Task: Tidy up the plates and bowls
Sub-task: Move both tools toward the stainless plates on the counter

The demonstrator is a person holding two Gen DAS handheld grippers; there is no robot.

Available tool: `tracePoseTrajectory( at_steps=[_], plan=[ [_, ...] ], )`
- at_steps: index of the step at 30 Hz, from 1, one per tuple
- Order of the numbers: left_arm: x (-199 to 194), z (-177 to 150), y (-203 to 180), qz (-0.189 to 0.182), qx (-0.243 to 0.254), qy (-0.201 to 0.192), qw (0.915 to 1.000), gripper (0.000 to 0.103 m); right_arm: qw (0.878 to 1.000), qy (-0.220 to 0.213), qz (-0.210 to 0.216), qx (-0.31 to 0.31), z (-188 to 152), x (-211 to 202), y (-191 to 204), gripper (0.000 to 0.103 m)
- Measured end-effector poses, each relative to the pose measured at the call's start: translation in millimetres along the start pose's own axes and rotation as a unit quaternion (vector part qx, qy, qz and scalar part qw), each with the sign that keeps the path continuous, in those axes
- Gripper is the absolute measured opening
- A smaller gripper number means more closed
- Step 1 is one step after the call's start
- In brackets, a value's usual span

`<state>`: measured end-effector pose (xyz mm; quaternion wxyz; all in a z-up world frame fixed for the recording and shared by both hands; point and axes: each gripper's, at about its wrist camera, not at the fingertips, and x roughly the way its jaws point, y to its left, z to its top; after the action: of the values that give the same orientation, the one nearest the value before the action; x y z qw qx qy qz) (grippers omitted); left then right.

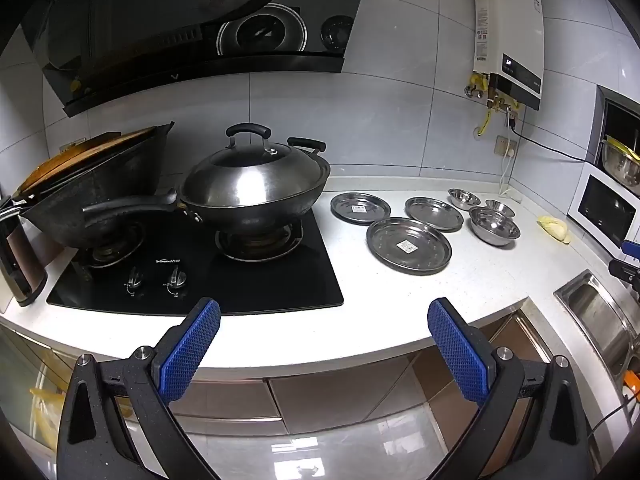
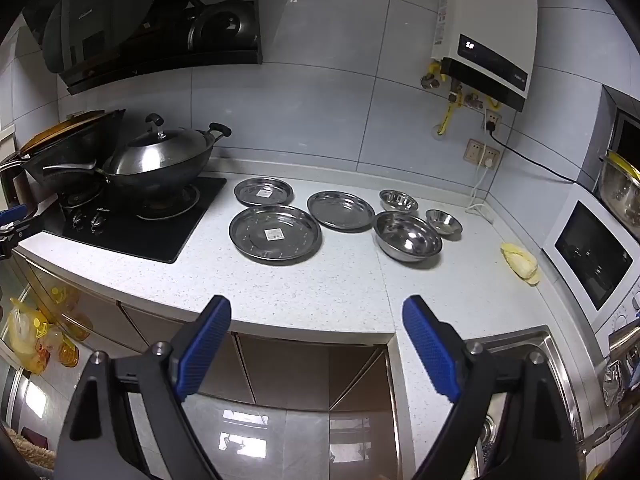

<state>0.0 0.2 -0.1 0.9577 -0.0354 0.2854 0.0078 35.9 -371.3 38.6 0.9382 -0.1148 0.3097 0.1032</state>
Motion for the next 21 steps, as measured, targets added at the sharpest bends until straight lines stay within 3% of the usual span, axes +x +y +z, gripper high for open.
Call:
tracePoseTrajectory(
  at_steps=[21],
  plan=[
    [0.4, -3.0, -4.9, 0.001, 0.002, 0.002, 1.0, 0.102, 1.0, -0.002, -0.002, 0.003, -2.2, 2.8, -1.8, 0.089]
  ],
)
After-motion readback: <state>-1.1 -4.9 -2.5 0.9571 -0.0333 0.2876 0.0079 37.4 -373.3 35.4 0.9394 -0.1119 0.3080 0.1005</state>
